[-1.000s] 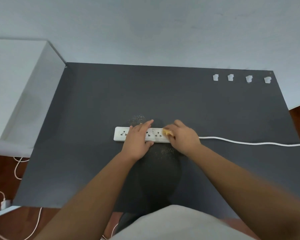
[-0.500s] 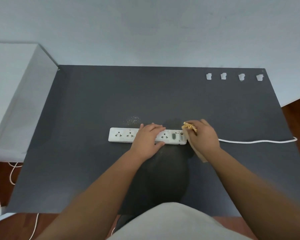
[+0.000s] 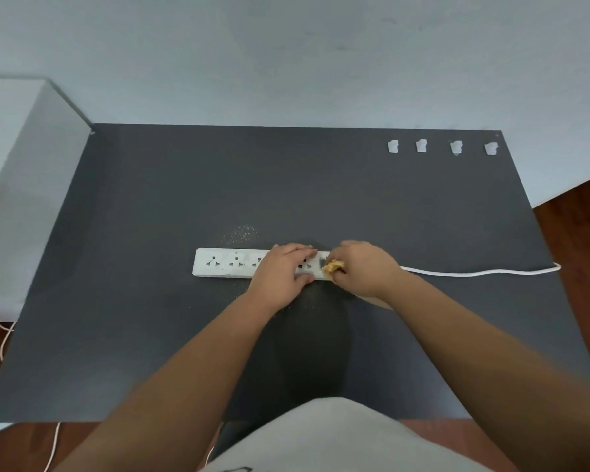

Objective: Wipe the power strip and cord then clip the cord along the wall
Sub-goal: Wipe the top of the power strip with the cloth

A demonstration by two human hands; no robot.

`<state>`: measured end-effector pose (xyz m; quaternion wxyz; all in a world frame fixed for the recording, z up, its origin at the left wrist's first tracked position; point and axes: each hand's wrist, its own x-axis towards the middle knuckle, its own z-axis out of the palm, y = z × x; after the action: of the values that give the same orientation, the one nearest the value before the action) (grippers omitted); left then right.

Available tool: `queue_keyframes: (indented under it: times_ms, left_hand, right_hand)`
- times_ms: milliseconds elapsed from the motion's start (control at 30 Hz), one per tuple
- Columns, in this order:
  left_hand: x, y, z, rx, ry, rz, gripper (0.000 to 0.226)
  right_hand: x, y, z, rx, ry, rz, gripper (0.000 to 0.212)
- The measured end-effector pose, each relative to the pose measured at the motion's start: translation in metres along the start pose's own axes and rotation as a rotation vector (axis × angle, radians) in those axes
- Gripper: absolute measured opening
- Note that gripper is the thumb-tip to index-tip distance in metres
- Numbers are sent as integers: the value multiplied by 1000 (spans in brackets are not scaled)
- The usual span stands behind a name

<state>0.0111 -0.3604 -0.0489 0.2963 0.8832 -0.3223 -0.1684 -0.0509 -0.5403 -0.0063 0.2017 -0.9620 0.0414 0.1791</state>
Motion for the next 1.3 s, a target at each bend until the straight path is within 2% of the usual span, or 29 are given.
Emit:
queue_keyframes:
  times_ms: [33,133,167,300,333,400,433,533,567,667,700,833,967,1033,1100,1200,1300]
  left_hand:
    - [0,0,0,-3,4,-3,48]
    - [-1,0,1,-23,18,-8,48]
    - [-1,0,1,-27,19,-12,48]
    - [0,-3,1,-30,9,-10,49]
    - [0,-3,1,-30,9,-12,49]
    - [-1,-2,2,-39,12,-23,49]
    - [-1,-2,2,-46,17,-27,49]
    - [-1,-1,1,-42,5,-28,49]
    - [-1,-2,1,-42,3,-29,49]
    - [-1,-1,1,-53,11,-34,48]
    - [-2,-1,2,-59,14,-37,48]
    - [-2,-1,1,-65,10,-39,49]
    - [-2,-1,1,-79,14,-39,49]
    - [-2,-1,1,-80,7,-39,48]
    - [-2,-1,0,-82,1,-41,48]
    - [-3,-1,0,-83,1,-42,48]
    - [-3,0,0,-79,7,-44,48]
  right_hand:
    - [-2,3,-4,17,0,-7,22]
    - [-3,15,-5,177,224,156,21]
    - [-4,16,-3,180,248,188,22]
    - [-14,18,-3,204,38,69,20]
    - [-14,22,-4,238,66,100,19]
    - [-15,28,-3,286,270,210,18]
    - [-17,28,-1,283,291,232,18]
    - [-28,27,6,256,68,136,17]
    - [-30,27,6,299,58,149,17]
    - [-28,31,10,371,268,286,18]
    - [-27,29,13,346,284,307,19]
    - [-26,23,13,299,131,228,18]
    - [-20,24,14,306,285,308,19]
    - [-20,25,18,184,220,341,21]
    - [-21,30,16,91,226,382,22]
    - [-20,27,16,161,324,357,21]
    - [-21,19,24,157,245,337,20]
